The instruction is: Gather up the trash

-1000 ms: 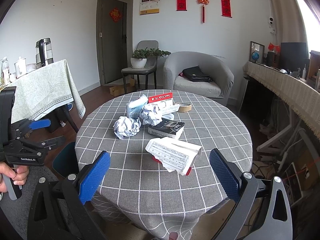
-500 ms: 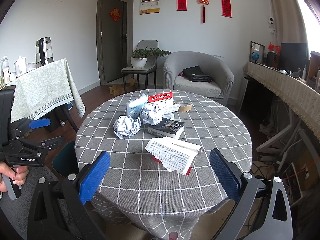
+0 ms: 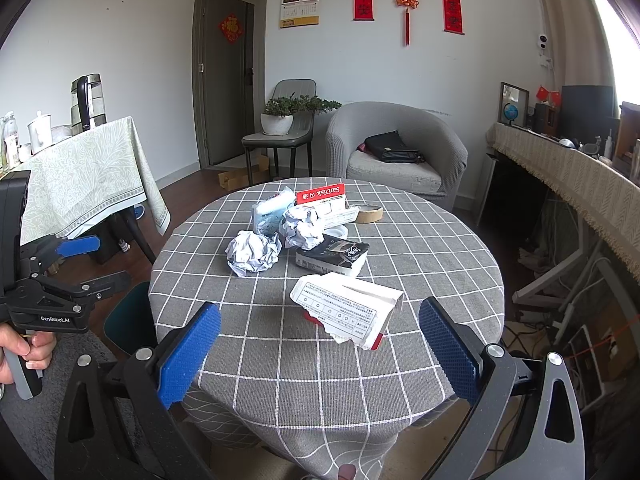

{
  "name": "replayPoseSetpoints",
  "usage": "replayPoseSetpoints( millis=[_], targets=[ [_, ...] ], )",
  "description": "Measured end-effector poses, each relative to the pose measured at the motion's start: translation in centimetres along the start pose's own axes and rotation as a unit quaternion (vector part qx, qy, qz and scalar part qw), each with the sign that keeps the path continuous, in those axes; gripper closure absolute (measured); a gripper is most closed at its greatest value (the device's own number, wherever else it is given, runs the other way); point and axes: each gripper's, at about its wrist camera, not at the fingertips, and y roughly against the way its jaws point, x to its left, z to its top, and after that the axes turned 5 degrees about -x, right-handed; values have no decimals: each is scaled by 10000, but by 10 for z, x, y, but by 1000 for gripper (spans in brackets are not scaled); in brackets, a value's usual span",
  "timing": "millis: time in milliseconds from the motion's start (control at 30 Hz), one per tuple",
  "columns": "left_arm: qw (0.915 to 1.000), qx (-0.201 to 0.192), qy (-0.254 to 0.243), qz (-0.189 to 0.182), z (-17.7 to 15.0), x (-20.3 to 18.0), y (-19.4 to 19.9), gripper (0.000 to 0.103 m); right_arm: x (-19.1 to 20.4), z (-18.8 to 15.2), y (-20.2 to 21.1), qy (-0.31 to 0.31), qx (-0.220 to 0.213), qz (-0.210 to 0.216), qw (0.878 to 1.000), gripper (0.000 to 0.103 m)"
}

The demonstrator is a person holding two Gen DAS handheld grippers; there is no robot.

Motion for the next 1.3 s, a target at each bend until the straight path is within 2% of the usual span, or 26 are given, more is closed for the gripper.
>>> replayPoseSetpoints(
  millis=[400,533,733,867,1000,1133,1300],
  targets=[
    [10000,-7,6,3,1,-1,1,3,-2,0,0,-39,15,22,10000,3],
    [10000,-21,-35,-14,7,-5,7,3,-8,-2,-2,-180,183,4,9997,3],
    [9999,-19,-123,-113,16,-10,8,3,-13,-7,-7,-382,397,-248,9982,3],
    [9991,41,-10,-415,28,-11,-3,4,-9,-9,-22,-356,589,-347,9970,3],
    [9987,-88,-83,-488,38,-19,-17,4,-7,-4,-33,-396,621,-465,9962,3],
    [9971,-7,-75,-760,45,-31,-39,5,-12,0,-44,-519,746,-659,9937,3],
    [9949,283,-97,-959,51,-41,-78,20,-13,0,-58,-465,843,-817,9920,3]
  ],
)
